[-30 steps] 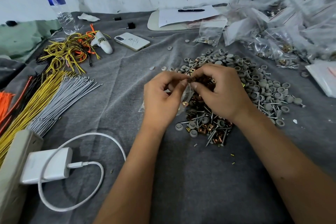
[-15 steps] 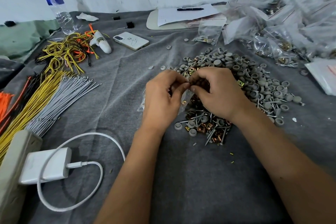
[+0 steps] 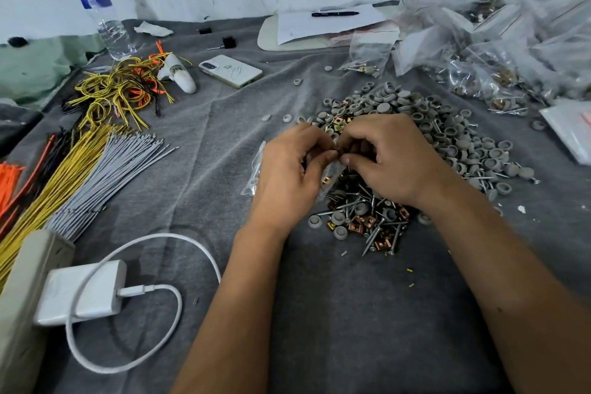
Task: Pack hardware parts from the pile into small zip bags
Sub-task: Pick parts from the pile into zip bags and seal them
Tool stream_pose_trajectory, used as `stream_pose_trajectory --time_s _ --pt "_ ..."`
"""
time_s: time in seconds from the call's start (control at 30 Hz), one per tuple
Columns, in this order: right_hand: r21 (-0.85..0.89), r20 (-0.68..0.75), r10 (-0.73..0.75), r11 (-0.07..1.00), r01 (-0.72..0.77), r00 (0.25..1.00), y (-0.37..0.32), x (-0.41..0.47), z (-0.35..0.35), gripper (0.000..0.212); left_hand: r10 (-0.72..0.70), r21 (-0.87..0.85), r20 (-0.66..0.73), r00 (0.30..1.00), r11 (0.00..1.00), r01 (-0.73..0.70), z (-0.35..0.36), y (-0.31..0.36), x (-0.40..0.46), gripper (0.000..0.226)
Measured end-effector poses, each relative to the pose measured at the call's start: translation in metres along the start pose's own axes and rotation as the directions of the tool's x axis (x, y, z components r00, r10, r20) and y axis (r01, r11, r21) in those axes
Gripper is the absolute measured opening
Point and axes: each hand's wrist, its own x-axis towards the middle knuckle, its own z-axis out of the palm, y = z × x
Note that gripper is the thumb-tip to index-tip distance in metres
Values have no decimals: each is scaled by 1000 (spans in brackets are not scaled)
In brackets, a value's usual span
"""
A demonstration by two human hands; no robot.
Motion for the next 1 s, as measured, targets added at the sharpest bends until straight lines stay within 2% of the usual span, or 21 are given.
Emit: stream_pose_trajectory --time_s 0.27,0.33,0.37,0.43,0.5,0.7,0.77,0.87,1.0 --pt "-73 89 -84 993 91 992 6 -2 -7 10 23 29 63 998 999 -25 -3 -1 0 9" --pt "-105 111 -40 993 51 993 12 -3 -12 11 -14 41 37 999 999 12 -9 -5 -1 15" --pt "-112 87 0 994 10 996 16 -4 -17 13 -43 34 -2 999 998 43 -14 -8 -2 18" --pt "-85 -51 30 996 -35 998 19 -6 -23 14 -82 -22 -97 992 997 80 -21 -12 -2 18" --pt "-31 -168 -10 1000 4 986 11 -5 -19 15 -103 -83 -156 982 992 91 -20 -8 -1 12" --pt "-13 -150 -247 969 248 957 -19 2 9 11 -201 -215 -197 960 964 158 -6 -2 1 4" --pt "-57 -95 -236 971 231 967 -16 2 10 12 -229 -264 -200 953 949 173 -6 -2 2 8" --pt "-133 -22 -137 982 133 990 -10 1 14 17 -245 -293 -199 949 939 181 -4 3 3 15" --pt "-60 -137 -81 995 74 987 -10 0 17 17 -228 -307 -187 955 938 164 -3 4 2 12"
